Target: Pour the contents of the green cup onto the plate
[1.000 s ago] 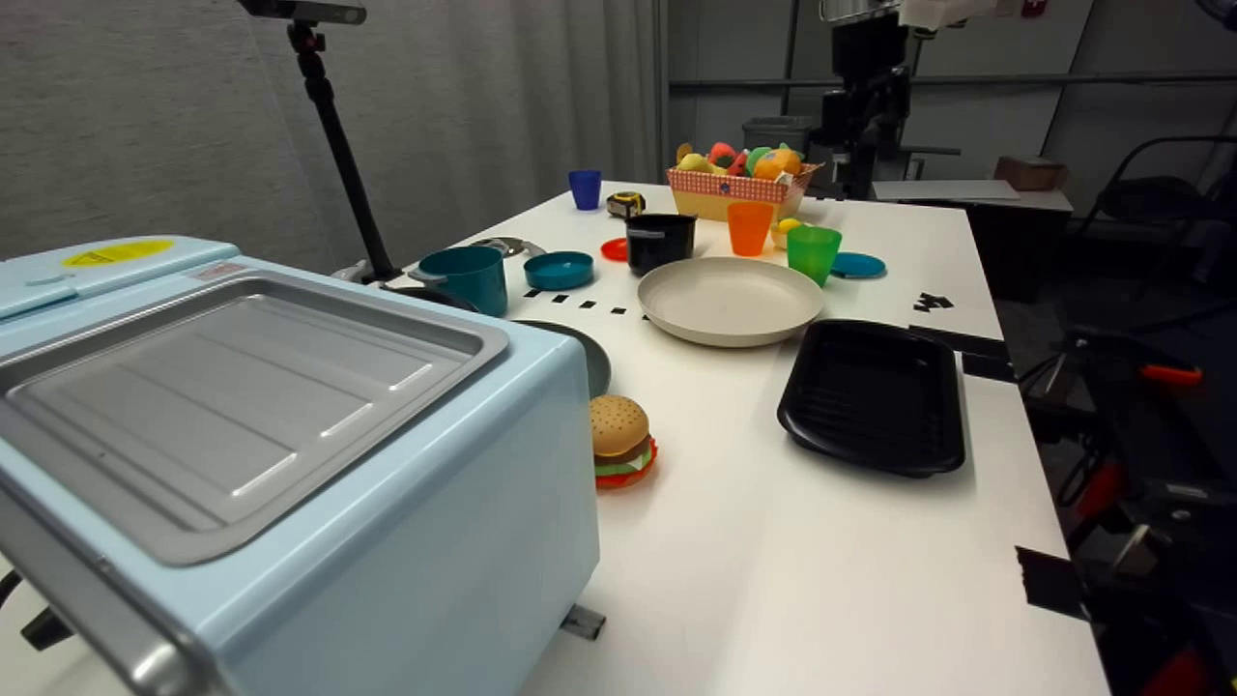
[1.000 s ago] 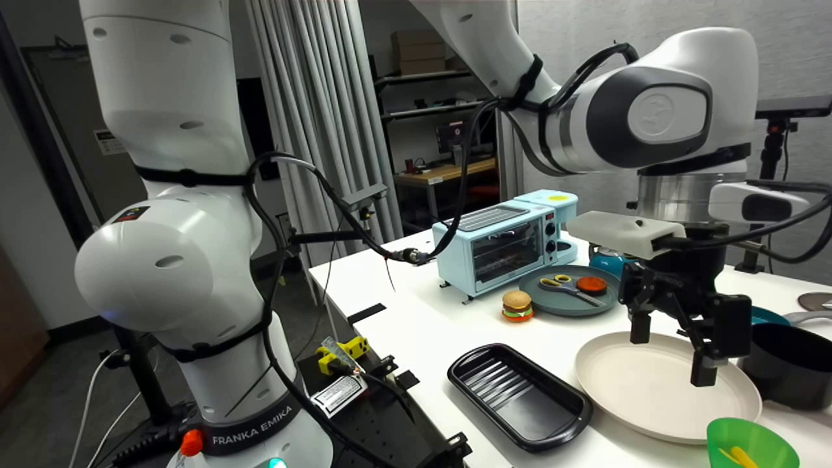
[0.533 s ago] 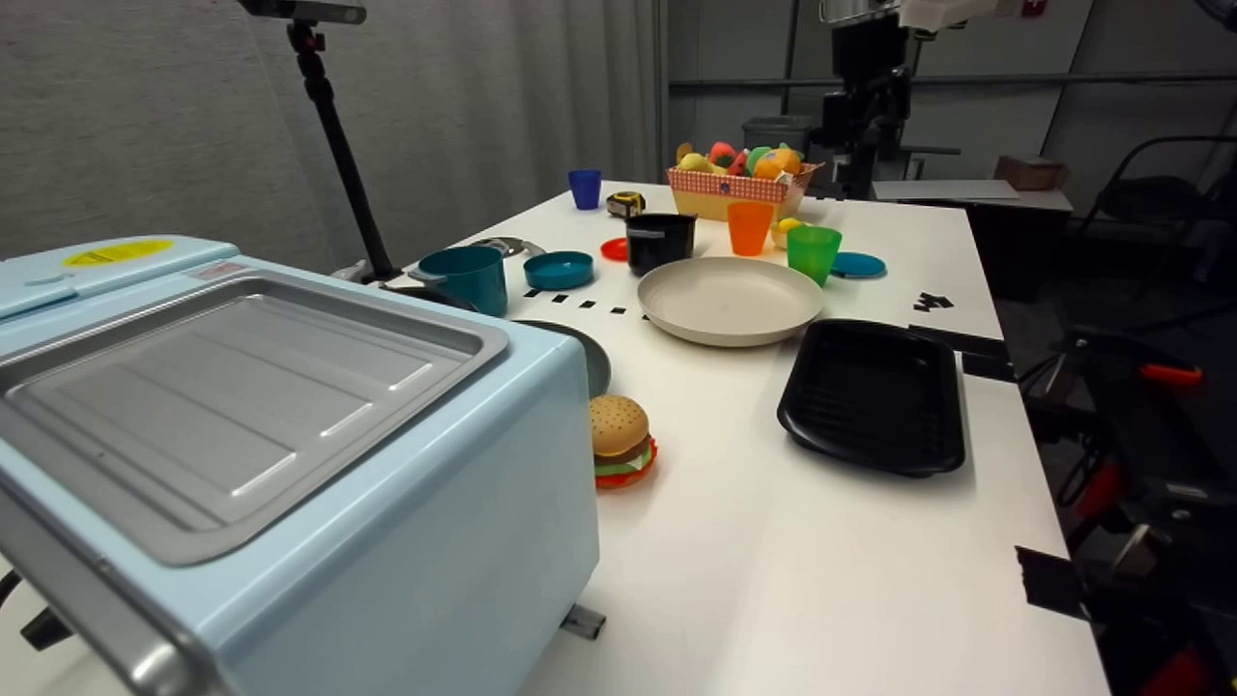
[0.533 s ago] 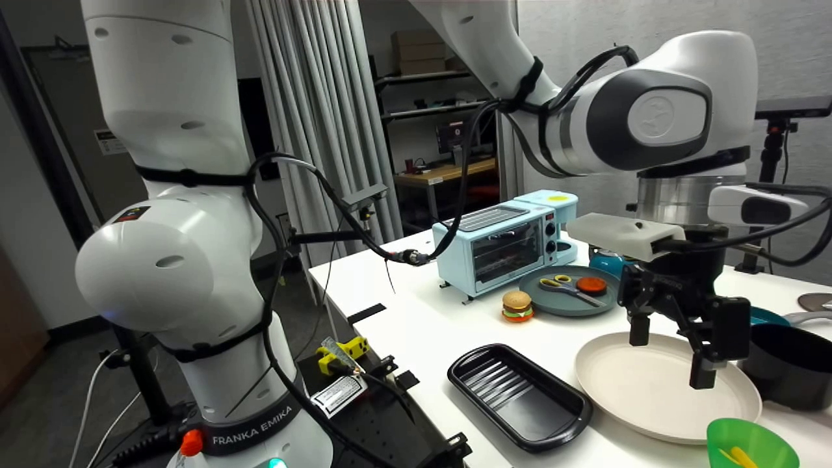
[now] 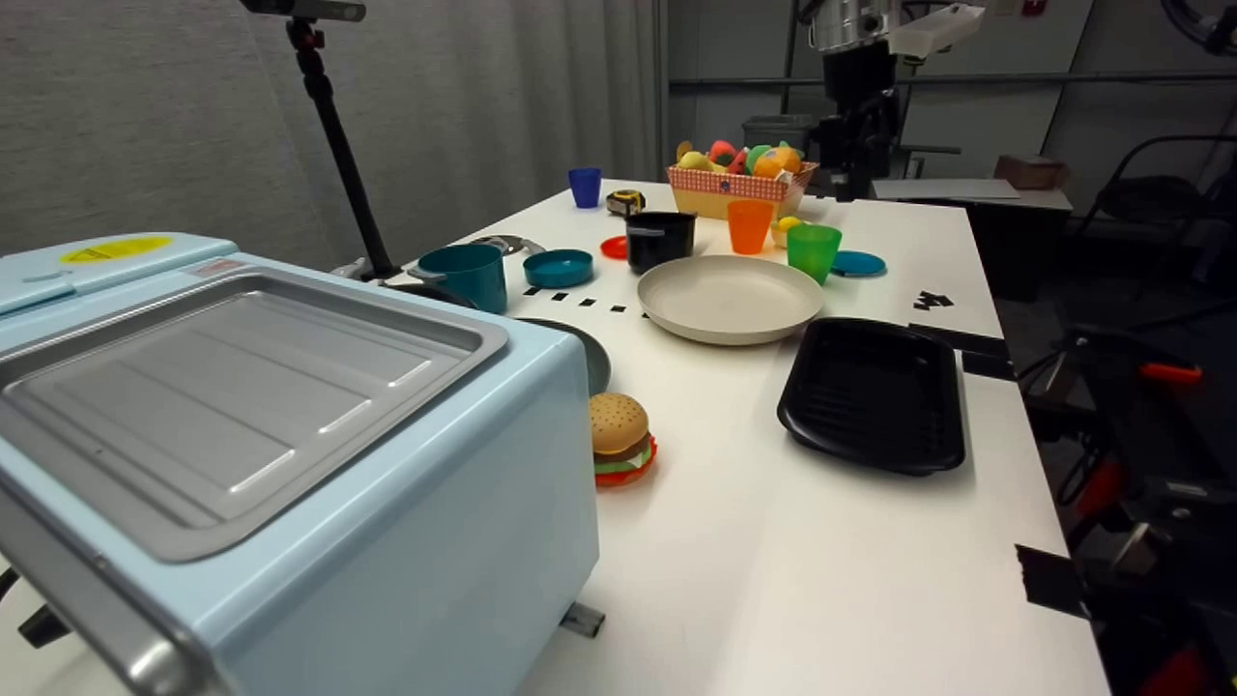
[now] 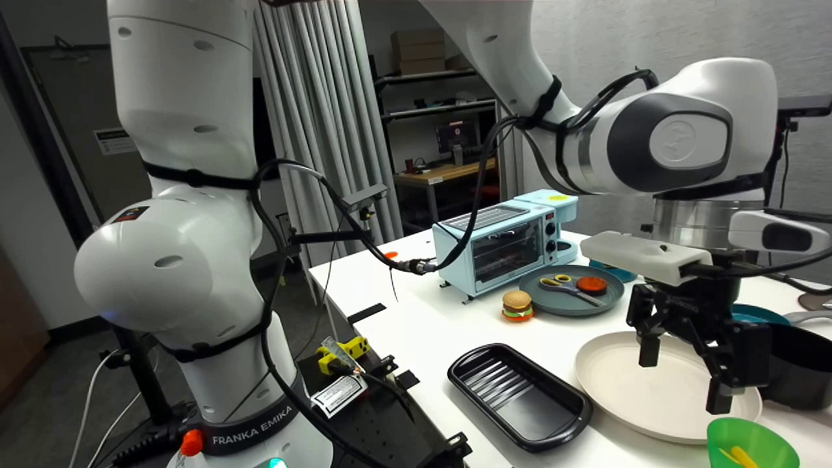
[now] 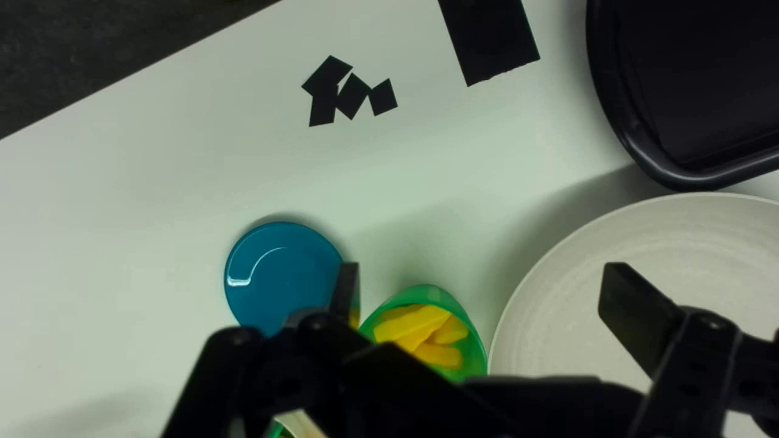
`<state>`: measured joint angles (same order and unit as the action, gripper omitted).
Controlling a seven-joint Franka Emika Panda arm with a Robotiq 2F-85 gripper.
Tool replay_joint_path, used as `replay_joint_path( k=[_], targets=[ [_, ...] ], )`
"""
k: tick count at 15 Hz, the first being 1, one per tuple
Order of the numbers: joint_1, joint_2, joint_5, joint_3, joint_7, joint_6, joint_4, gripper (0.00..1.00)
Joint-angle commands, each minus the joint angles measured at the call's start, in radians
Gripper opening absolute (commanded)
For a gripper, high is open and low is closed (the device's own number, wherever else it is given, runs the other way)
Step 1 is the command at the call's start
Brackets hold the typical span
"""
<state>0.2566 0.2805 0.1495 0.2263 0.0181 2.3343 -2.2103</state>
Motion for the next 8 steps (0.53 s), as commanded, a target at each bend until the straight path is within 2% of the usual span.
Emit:
replay_joint_path(
  k=[1, 4, 8],
  targets=[
    [0.028, 0.095, -0.002, 0.007, 0.121, -0.026, 0.097, 1.0],
    [0.044, 0.163, 0.024, 0.017, 0.172, -0.016, 0.154, 1.0],
    [0.086, 0.253, 0.009, -0.004, 0.297, -0.029, 0.236, 1.0]
  ],
)
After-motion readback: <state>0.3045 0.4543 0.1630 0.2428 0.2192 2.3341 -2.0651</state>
